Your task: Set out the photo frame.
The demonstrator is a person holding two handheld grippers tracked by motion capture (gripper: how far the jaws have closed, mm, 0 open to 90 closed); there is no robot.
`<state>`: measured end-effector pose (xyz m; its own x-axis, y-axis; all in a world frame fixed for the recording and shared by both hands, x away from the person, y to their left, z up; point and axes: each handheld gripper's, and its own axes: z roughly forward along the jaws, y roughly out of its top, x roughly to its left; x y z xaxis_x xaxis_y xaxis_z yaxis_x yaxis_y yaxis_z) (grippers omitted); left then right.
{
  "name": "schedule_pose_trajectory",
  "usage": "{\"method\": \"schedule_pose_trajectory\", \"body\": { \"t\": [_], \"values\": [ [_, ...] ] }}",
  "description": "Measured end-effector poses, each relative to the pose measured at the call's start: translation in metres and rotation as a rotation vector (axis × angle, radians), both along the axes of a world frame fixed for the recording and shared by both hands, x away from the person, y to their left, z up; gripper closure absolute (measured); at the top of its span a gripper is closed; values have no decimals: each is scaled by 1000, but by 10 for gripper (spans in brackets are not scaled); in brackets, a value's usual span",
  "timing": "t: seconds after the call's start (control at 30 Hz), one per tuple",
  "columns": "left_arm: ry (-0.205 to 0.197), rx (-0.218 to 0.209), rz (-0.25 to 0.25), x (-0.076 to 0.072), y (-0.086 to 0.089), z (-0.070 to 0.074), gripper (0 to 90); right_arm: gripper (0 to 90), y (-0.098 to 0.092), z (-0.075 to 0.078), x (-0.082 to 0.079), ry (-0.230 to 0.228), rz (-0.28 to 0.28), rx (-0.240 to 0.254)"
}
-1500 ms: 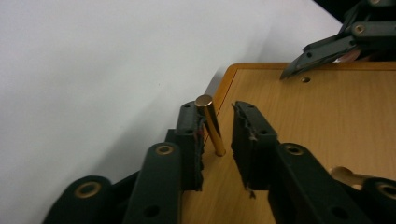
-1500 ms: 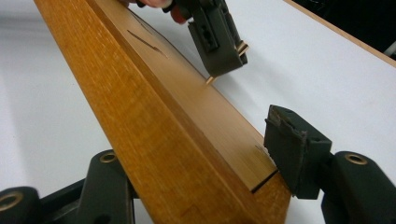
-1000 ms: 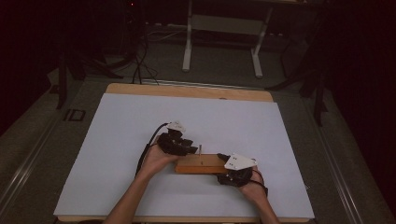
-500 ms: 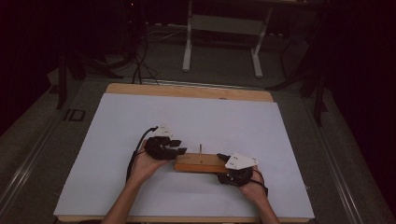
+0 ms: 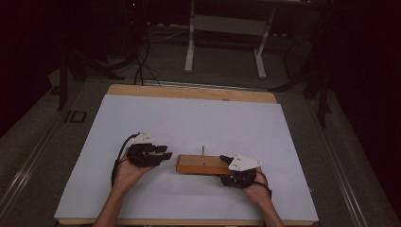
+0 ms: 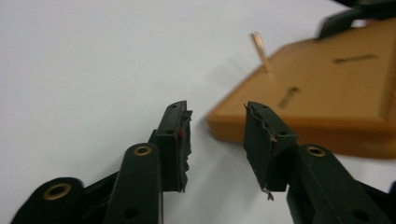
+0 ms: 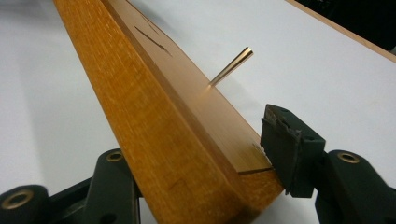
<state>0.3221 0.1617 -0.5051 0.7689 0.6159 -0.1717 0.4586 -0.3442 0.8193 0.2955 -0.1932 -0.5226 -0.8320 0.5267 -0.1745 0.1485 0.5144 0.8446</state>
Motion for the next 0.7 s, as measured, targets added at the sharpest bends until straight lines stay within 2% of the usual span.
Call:
{"method": "schedule_pose_trajectory", "body": {
  "t": [0.1, 0.23, 0.3, 0.4, 0.57, 0.7],
  "values": [
    [-15, 18, 0, -5, 2, -2, 585, 438, 0, 0, 0, 0, 0, -1],
    [-23, 13, -7, -10, 3, -7, 567, 438, 0, 0, 0, 2, -1, -2],
    [-5, 13, -20, -11, 3, -11, 568, 438, 0, 0, 0, 3, -4, -4],
    [-6, 22, -40, -13, 1, -13, 569, 438, 0, 1, 0, 4, -5, -3],
    [-21, 29, -76, -18, -6, -15, 577, 438, 0, 1, 0, 5, -4, -3],
    [-32, 55, -108, -21, -12, -17, 590, 438, 0, 1, 0, 7, -4, -2]
  ]
}}
